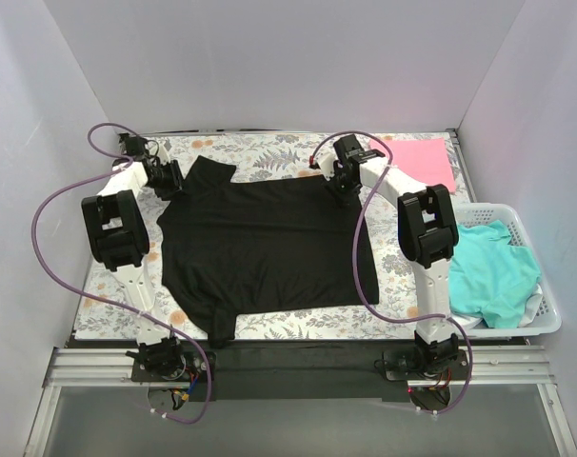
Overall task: Fold and stack the t-shirts
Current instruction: Flatten the tshirt out
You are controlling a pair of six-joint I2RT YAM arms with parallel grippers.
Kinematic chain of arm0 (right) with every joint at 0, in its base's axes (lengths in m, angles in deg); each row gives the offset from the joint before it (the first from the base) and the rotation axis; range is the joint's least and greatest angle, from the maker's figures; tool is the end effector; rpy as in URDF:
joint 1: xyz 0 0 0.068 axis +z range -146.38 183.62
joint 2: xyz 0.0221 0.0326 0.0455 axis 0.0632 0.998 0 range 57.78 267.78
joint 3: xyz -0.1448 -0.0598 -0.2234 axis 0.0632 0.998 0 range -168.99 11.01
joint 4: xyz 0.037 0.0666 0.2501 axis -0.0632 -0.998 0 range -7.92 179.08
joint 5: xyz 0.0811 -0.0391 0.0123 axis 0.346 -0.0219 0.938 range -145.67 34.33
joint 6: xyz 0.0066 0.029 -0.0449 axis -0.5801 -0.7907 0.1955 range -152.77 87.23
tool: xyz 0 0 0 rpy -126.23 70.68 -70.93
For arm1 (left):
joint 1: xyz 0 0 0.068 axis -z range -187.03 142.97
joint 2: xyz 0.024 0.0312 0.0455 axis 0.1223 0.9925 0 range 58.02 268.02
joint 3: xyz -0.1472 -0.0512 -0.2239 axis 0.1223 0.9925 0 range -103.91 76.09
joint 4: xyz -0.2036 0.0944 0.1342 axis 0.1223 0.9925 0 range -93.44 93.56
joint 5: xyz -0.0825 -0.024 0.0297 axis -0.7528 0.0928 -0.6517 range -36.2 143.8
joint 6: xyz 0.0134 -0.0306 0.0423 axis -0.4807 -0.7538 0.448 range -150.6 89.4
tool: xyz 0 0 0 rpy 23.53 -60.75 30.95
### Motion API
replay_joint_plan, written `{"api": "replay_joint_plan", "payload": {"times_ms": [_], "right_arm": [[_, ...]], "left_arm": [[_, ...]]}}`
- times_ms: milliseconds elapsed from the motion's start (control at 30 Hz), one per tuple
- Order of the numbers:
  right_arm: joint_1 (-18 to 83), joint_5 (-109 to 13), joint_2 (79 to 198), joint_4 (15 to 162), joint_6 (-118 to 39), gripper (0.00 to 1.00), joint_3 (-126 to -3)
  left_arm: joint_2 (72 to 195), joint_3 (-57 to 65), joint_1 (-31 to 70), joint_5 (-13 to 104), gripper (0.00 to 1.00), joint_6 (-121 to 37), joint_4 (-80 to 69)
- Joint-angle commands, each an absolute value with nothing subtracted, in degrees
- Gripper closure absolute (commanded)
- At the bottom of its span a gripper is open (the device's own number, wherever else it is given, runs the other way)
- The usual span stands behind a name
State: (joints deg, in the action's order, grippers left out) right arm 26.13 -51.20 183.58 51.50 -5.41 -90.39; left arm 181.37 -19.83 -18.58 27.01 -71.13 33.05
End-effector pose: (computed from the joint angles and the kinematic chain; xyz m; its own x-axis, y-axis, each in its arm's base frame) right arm 0.4365 0.1839 0.1845 -0.5334 -0.7169 -0.4489 -0.7437 0.6503 -0.1548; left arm 0.4507 0.0757 0.1794 -0.6788 -0.7309 -0.0711 -0.5603 0.5780 -0.5933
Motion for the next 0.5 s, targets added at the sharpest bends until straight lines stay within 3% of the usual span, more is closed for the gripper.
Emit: {"api": "replay_joint_plan", "payload": {"times_ms": [0,133,333,467], "right_arm": [[25.86,-51.62,183.99,53.66,-6.22,0.77,-91.30],[25.86,-54.26,186.10,55.33,-6.31,0.80,-91.81],[25.16,-60.50,192.42,58.75,-8.42,0.81,-96.99],[24.46,-64.27,197.43,60.69,-9.30,0.77,-106.63]], "left_arm": [[183.51,-20.76,-19.24,30.94,0.69,-69.80,33.47],[190.28,-26.64,-18.89,31.30,0.72,-69.80,34.70],[206.86,-49.38,-18.89,27.71,0.76,-71.38,39.27],[211.03,-61.71,-18.98,22.89,0.70,-73.75,33.42]]}}
